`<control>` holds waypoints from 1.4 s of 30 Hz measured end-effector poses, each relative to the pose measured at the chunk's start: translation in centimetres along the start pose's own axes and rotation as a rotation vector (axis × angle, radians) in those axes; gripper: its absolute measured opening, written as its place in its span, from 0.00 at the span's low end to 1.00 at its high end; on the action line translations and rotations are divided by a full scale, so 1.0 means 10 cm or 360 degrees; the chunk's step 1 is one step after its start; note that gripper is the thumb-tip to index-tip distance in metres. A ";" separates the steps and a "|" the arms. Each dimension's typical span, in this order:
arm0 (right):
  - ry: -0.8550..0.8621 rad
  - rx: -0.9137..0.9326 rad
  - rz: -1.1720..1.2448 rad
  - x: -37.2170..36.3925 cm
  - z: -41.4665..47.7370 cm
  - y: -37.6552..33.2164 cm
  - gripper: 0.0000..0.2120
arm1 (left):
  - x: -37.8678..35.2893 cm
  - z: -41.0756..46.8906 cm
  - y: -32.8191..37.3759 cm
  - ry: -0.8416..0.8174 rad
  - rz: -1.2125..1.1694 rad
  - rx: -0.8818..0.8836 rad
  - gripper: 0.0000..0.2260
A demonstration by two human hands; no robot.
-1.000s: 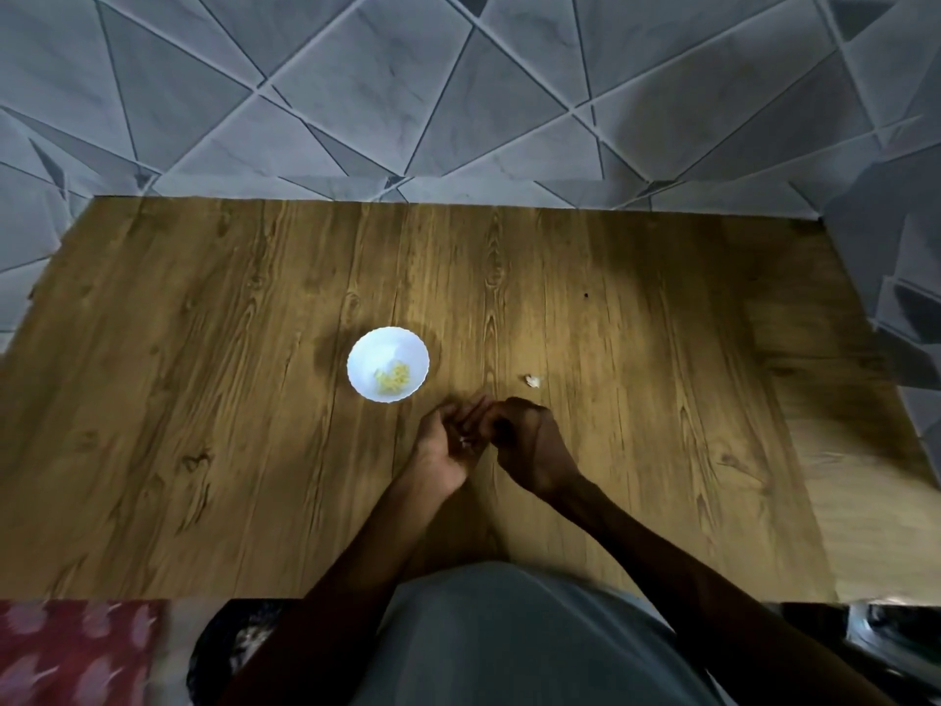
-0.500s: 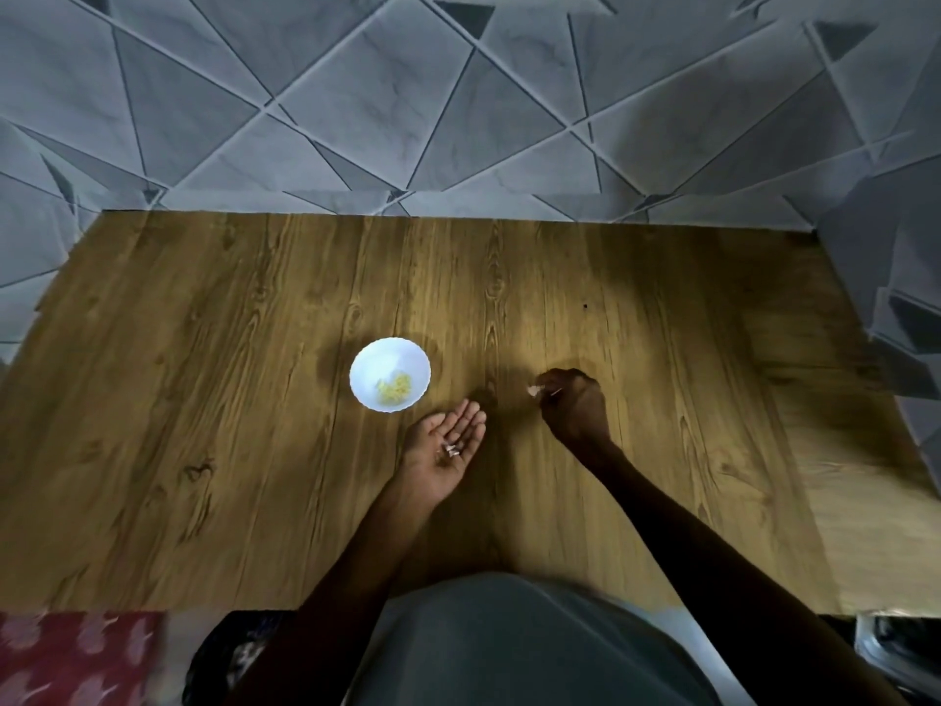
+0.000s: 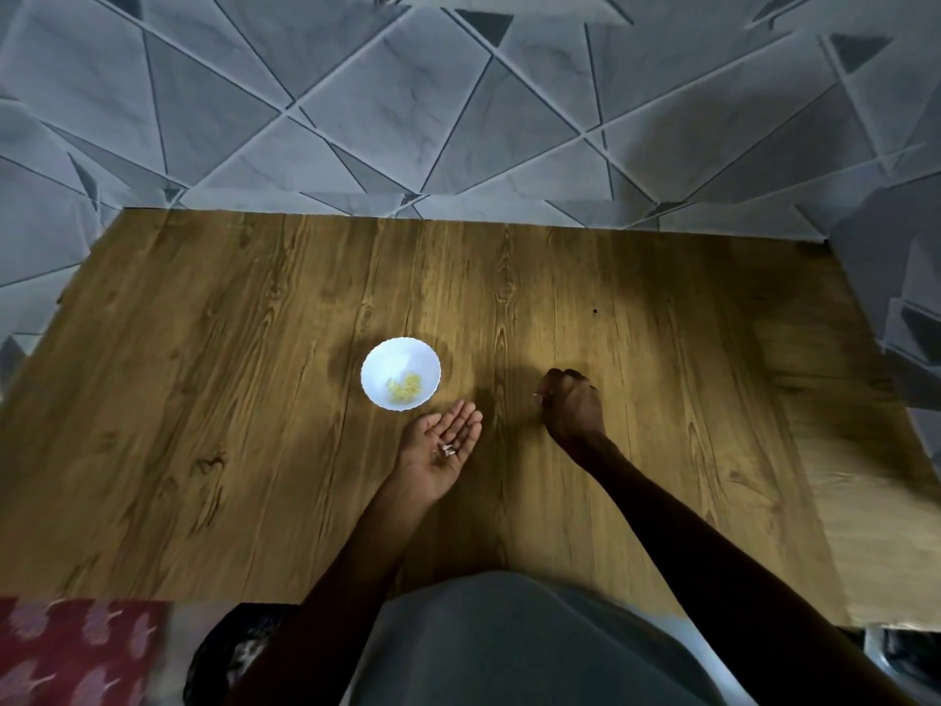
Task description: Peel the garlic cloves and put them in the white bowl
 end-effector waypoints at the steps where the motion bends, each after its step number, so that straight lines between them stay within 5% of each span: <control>1: -0.0024 -0.0003 0.0014 -0.01 0.00 0.00 0.04 | 0.01 0.01 0.01 0.0001 -0.0004 -0.0004 0.18; 9: -0.0319 0.0030 0.1082 0.15 -0.49 -0.46 0.03 | 0.07 -0.02 -0.04 0.0062 0.0048 -0.0066 0.18; 18: -0.0191 0.0542 0.0764 0.05 -0.80 -0.89 0.10 | 0.10 -0.05 -0.18 0.0156 0.0163 -0.0072 0.16; 29: -0.0005 0.0383 0.0865 0.22 -0.81 -0.86 0.12 | 0.11 -0.31 -0.13 0.0038 -0.0051 -0.0109 0.16; 34: -0.0409 0.0197 0.1192 0.00 -1.05 -1.23 0.12 | 0.46 -0.64 0.15 0.0143 -0.0236 -0.0259 0.15; 42: -0.1034 0.0415 0.1292 -0.79 -1.99 -2.60 0.08 | 1.97 -1.72 0.76 0.0380 -0.0635 -0.0539 0.13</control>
Point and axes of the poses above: each hand's wrist, its own z-axis towards the middle knuckle, its own x-axis out of the back of the hand, y = z × x, the point moved 4 cm from there along z, towards the middle knuckle, and after that the axes turned 3 degrees about -z, right-handed, at the moved point
